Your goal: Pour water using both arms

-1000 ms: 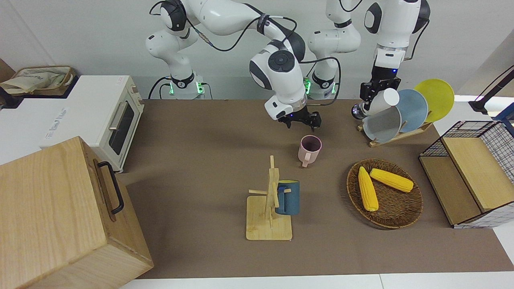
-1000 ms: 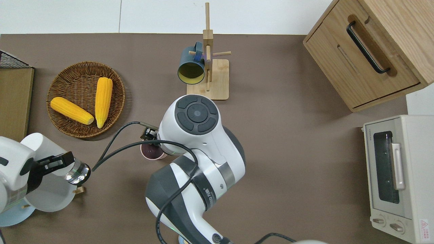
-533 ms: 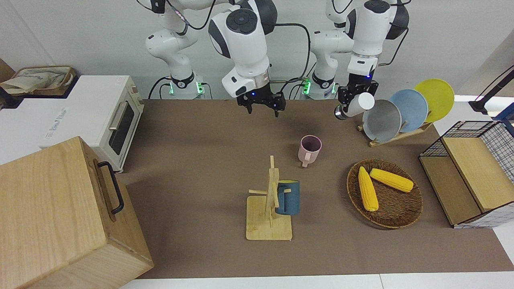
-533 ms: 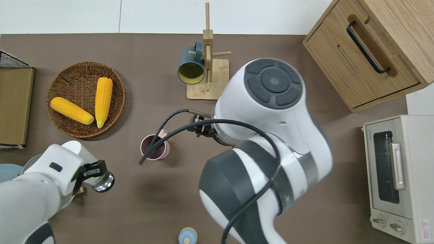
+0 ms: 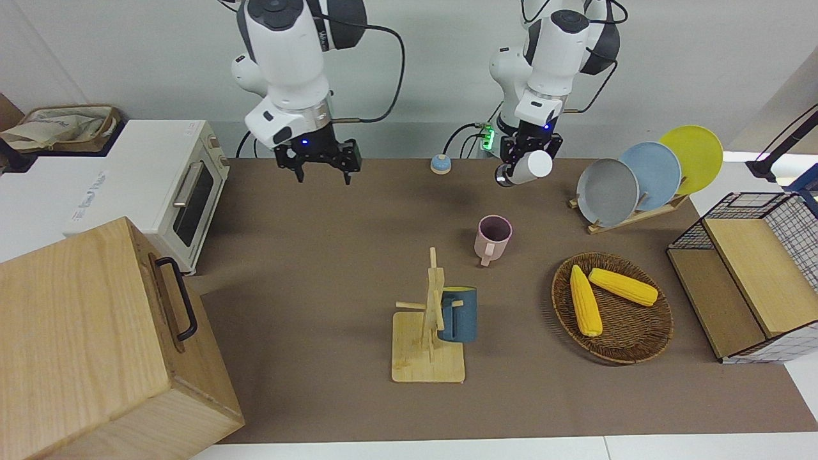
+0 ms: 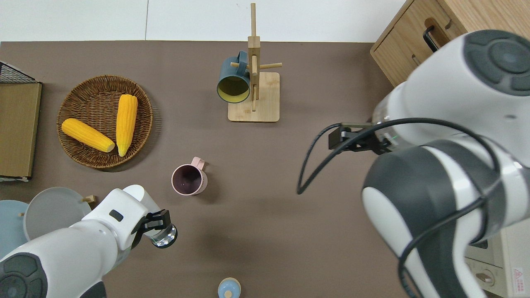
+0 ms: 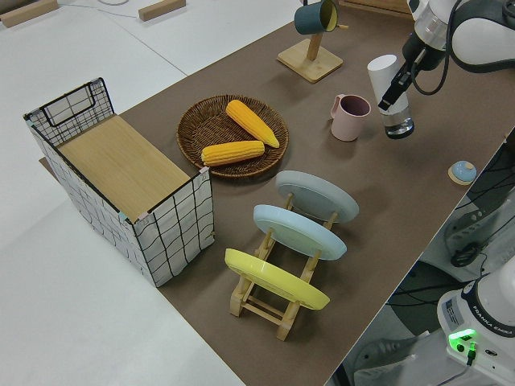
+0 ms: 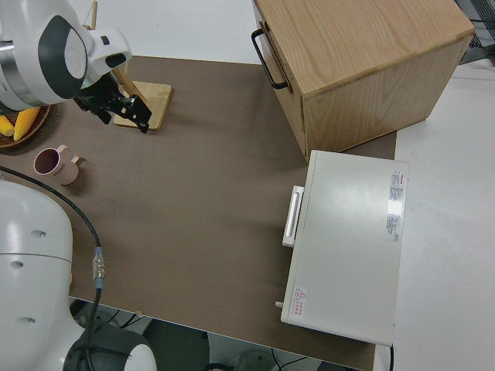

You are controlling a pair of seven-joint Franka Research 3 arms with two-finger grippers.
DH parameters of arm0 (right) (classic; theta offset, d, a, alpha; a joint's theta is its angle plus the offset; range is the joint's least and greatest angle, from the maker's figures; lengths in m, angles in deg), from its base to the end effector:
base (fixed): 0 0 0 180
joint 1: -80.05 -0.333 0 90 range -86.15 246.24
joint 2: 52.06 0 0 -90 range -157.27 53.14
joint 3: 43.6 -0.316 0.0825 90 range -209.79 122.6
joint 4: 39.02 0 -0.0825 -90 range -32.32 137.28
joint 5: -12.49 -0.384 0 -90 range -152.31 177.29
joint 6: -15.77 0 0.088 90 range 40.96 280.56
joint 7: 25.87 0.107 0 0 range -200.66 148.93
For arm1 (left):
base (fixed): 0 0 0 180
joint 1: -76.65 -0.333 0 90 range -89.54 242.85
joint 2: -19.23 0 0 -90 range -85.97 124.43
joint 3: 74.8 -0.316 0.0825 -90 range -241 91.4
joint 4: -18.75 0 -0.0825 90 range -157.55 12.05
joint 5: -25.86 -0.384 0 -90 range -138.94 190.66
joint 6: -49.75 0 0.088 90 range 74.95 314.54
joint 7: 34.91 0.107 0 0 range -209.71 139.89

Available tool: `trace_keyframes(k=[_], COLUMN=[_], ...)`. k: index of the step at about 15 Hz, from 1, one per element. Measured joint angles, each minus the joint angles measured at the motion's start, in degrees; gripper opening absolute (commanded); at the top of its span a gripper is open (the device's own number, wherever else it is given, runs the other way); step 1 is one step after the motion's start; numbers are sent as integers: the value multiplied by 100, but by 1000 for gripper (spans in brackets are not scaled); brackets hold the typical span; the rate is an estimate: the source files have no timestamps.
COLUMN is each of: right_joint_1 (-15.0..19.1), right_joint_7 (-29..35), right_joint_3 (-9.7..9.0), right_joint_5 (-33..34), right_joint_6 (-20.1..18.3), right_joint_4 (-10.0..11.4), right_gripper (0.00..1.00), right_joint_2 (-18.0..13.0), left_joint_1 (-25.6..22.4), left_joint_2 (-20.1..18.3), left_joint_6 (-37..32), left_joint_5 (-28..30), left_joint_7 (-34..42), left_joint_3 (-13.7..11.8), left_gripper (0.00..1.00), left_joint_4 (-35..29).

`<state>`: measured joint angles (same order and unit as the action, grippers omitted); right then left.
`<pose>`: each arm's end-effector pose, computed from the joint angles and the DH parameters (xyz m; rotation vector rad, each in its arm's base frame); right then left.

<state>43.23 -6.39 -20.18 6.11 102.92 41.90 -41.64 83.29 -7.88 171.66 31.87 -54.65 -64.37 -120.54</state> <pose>0.5756 0.1732 0.5972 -3.1149 0.1557 0.1049 0.4011 -0.1329 0.4892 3.0672 0.1652 0.2362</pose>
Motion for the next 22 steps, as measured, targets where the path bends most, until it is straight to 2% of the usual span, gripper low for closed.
trace_keyframes(k=[1,3,5,8,10,14,22], right_joint_1=[10,30,39,40,40,28,-9], right_joint_7=[-386,-981,-1352,-1471,-1475,-1475,-1476], right_joint_3=[245,592,851,1113,1188,1196,1264], right_joint_5=[3,5,5,6,6,6,5], right_joint_6=[0,0,0,0,0,5,6], right_joint_4=[60,123,136,141,139,50,23], right_gripper=[990,990,990,990,990,990,990], right_joint_2=[-65,-133,-153,-158,-162,-181,-185], left_joint_1=[46,140,242,311,320,336,338], left_joint_2=[14,78,219,513,694,906,1359], left_joint_6=[-1,-1,8,155,255,264,-169], left_joint_5=[63,117,137,153,155,155,154], left_joint_7=[7,14,14,10,8,8,8], left_joint_3=[13,54,100,152,177,178,179], left_gripper=[0,0,0,0,0,0,0], left_joint_4=[-14,-47,-68,-69,-64,-14,443])
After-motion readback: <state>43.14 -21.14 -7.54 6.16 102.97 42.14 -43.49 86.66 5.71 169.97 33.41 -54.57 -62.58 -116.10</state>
